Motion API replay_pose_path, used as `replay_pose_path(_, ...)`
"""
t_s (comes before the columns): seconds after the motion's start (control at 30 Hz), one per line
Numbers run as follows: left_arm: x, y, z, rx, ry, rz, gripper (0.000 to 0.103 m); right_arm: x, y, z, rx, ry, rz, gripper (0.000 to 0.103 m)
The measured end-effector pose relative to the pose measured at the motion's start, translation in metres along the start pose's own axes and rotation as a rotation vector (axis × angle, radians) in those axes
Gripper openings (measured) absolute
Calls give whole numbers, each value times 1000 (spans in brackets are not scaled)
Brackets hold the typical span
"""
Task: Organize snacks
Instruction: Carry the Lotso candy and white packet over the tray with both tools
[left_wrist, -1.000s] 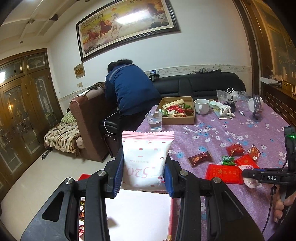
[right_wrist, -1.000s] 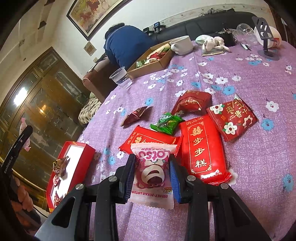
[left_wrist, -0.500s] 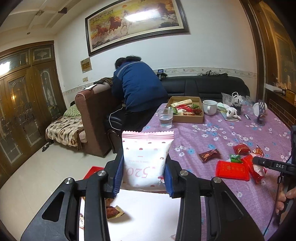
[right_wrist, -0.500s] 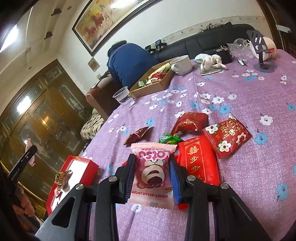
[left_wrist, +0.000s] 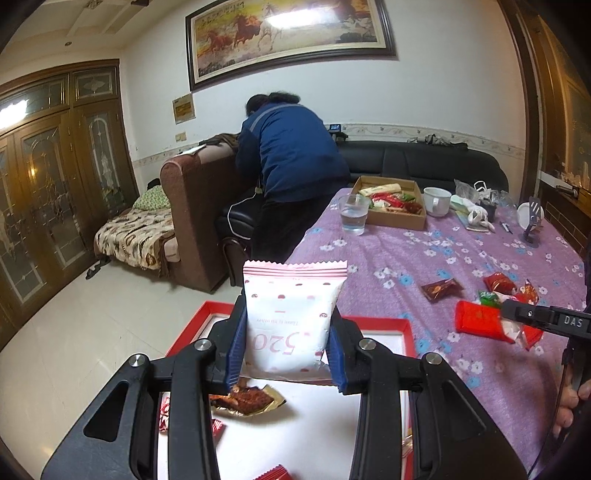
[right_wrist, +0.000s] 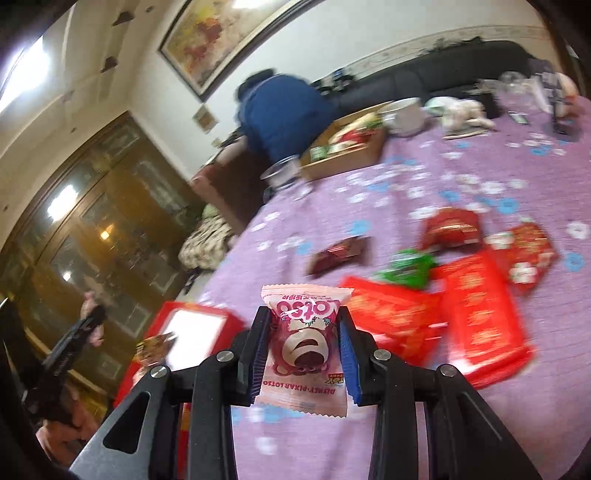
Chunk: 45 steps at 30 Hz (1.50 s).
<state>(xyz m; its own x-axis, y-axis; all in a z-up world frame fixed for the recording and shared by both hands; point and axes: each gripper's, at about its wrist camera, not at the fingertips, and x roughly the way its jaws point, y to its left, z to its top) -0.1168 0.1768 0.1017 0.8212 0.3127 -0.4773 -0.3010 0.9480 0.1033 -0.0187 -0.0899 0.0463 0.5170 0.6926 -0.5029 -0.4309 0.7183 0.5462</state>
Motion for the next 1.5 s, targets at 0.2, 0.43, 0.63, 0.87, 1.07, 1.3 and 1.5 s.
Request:
replay_pose_path(0.2,6,14,-10,-15,27,11,36,26,60,-17,-41,54,173,35)
replay_pose_path(0.43,14,31,-27,-33,68,31,36,55,104,-50,-92,148,265,35)
replay_pose_path(0.63,21,45,-44,-43,113,49,36,69,111,-67,-115,201,263,35)
replay_pose_path(0.87,29,52,-60,-43,167,50,36,76,119,-77,-159,230,263,35)
replay_pose_path(1.07,31,59,-70,-65,200,30,36,82,130,-87,-221,254,249,37)
replay_pose_path(1.3,30,66,-77,-77,212,-7,36,82,140,-93,-259,259,261,38)
replay_pose_path(1.5,30,69,-79,-98,234,-65,40,84,139,-91,-255,276,251,44)
